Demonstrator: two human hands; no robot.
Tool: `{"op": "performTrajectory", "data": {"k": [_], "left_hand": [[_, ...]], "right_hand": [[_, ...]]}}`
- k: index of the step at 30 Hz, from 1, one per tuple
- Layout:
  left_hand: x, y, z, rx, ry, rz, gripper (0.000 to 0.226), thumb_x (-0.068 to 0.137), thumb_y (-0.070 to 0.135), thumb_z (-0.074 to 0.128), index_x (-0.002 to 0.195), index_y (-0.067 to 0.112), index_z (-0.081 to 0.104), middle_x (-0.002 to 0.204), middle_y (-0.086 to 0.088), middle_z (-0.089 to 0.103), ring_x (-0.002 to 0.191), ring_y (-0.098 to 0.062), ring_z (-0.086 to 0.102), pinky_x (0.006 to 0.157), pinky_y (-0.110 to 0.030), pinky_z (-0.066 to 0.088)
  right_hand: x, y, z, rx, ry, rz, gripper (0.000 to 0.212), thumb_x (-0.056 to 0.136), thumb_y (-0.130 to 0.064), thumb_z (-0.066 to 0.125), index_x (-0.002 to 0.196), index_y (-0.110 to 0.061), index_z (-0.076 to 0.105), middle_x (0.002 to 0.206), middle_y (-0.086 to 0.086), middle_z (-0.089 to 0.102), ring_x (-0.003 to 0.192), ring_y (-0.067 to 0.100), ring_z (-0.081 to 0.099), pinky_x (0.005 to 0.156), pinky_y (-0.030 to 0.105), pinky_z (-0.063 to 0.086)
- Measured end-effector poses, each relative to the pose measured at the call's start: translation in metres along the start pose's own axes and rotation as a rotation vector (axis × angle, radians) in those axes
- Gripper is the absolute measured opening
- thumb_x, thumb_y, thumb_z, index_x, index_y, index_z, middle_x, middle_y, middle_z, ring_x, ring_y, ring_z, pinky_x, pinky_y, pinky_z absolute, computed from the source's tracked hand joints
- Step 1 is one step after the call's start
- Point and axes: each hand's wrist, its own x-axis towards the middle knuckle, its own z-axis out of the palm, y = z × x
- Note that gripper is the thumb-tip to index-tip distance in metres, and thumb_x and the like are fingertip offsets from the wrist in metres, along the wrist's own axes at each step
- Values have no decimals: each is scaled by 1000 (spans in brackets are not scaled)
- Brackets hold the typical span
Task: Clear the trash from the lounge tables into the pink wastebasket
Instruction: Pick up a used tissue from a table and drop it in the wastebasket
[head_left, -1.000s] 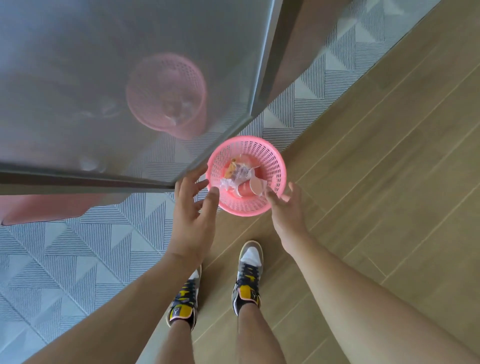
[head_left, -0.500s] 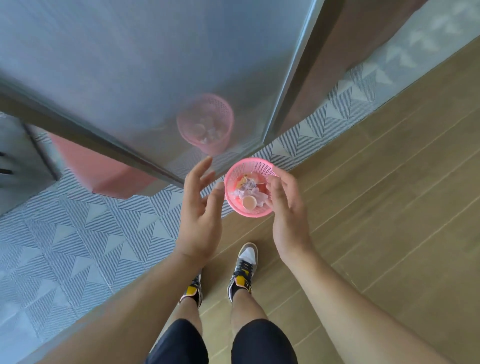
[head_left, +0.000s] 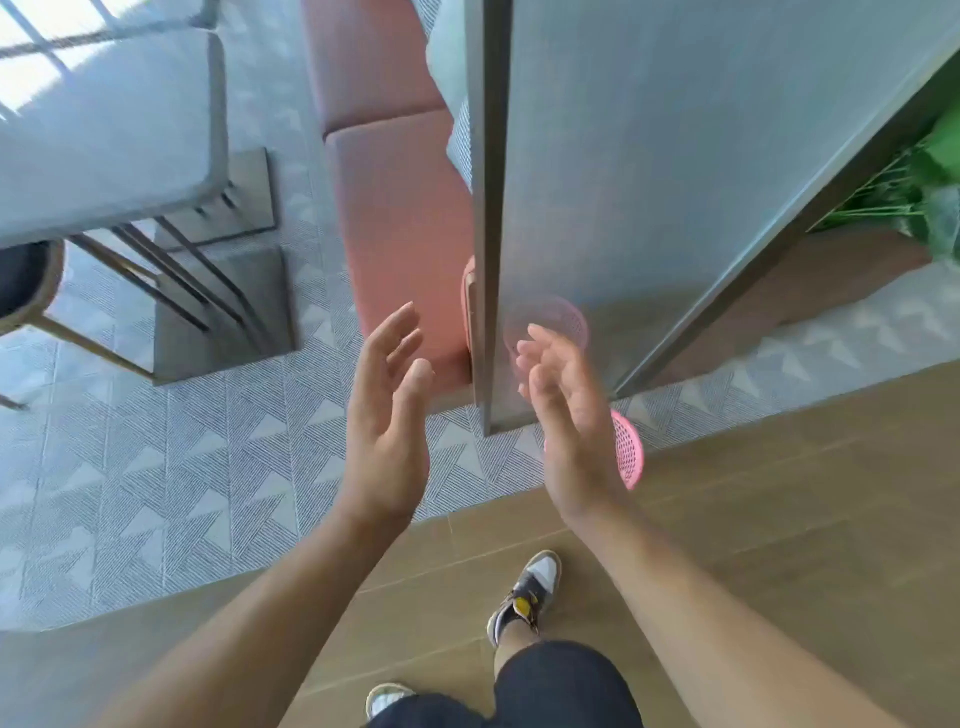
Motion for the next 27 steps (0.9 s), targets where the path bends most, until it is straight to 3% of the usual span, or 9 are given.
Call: {"op": "performTrajectory", "data": {"k": [2,5,8,10,15,19,22,27], "left_hand": [[-8,21,-43,20,52,42,56,97,45,48,147,20,51,151,9,58,141,-11,54,117,-58,44],[-25,53,-112,36,130,94,50,97,46,49,143,28,54,143,23,61,139,-6,54,118,-56,44],[-49,79,-186,15,226,113,52,92,48,51,140,29,56,142,18,61,139,-7,55,118,-55,44],[-70,98,-237,-3,292,131,46,90,49,51,134,37,58,144,13,61,138,-7,56,116,-49,47],[-118,129,-349,28,460,185,41,92,48,52,132,41,60,146,11,62,137,-10,57,110,-44,50],[-148,142,-424,61,590,209,35,92,48,52,124,53,63,140,18,64,138,-11,57,111,-50,50],[-161,148,-476,76,696,221,34,90,49,52,121,56,64,138,18,65,136,-12,58,110,-49,51],[-158,148,-563,70,839,241,45,86,52,52,128,37,59,140,9,63,133,-10,60,104,-39,52]], "right_hand": [[-12,-19,31,-23,-64,-54,62,94,-61,49,145,-25,55,143,-4,62,134,8,58,115,39,48],[-31,-49,85,-6,-130,-122,58,94,-58,50,142,-24,57,139,2,63,131,13,61,113,41,50],[-56,-76,143,38,-208,-184,51,96,-54,51,137,-24,59,129,2,65,115,9,66,100,27,54],[-77,-93,185,55,-270,-235,49,98,-52,52,136,-22,60,127,3,67,118,13,66,100,24,52],[-115,-127,288,96,-433,-305,32,97,-55,55,126,-43,61,124,-2,67,121,16,64,97,30,53],[-135,-146,367,127,-552,-328,29,96,-63,56,123,-52,63,120,-12,69,119,15,66,103,48,55],[-145,-154,429,137,-630,-325,37,94,-66,57,124,-46,63,117,-10,70,117,16,68,103,51,57],[-146,-160,542,180,-750,-328,39,96,-56,58,127,-34,64,117,-4,72,116,19,69,103,51,56]]}}
